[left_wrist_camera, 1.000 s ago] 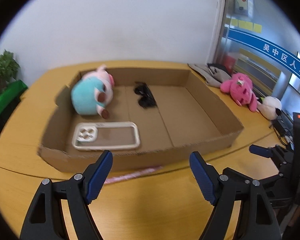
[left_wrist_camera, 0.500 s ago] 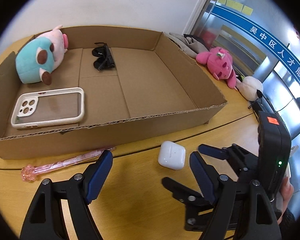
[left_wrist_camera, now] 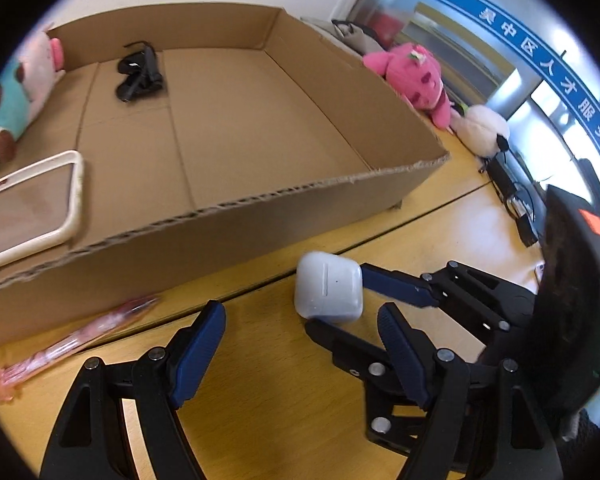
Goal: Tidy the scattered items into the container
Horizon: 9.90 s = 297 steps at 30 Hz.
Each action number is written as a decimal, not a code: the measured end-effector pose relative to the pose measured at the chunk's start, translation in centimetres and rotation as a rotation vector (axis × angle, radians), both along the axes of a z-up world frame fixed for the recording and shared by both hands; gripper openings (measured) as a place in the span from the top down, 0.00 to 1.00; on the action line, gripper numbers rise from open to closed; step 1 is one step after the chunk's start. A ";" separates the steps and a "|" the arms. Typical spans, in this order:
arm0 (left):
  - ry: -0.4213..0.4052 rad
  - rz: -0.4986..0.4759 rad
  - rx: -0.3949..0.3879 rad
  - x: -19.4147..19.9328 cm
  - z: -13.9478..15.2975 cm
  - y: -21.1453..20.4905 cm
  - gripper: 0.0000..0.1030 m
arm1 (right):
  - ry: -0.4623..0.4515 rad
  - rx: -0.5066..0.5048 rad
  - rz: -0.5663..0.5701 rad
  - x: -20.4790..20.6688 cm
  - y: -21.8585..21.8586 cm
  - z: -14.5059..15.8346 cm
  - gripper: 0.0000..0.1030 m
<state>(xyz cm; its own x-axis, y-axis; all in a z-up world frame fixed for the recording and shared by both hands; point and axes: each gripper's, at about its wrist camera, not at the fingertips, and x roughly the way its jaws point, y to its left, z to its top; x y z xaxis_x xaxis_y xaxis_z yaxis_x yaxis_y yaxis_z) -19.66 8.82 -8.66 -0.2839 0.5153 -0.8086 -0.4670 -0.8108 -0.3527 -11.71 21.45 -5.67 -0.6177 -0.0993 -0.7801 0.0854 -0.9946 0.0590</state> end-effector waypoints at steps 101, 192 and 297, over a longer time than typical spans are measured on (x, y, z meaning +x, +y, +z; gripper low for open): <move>0.019 -0.310 0.257 0.2 9.6 -5.8 0.84 | 0.288 0.118 0.427 2.7 -4.7 8.1 0.54; 0.292 0.180 -0.050 -9.1 12.4 -10.4 0.22 | 0.088 0.114 0.257 -9.8 -2.9 12.9 0.03; 0.078 0.087 -0.130 13.9 -0.5 -9.3 0.80 | -0.214 -0.264 -0.138 -0.5 -8.6 0.8 0.82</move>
<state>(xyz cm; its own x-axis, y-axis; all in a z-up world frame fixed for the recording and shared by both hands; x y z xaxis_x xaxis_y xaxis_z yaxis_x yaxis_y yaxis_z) -5.72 -0.43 -9.11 -0.3874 0.3785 -0.8406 -0.4154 -0.8857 -0.2074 -12.18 12.89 -4.91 -0.4649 -0.2413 -0.8518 -0.0911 -0.9440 0.3171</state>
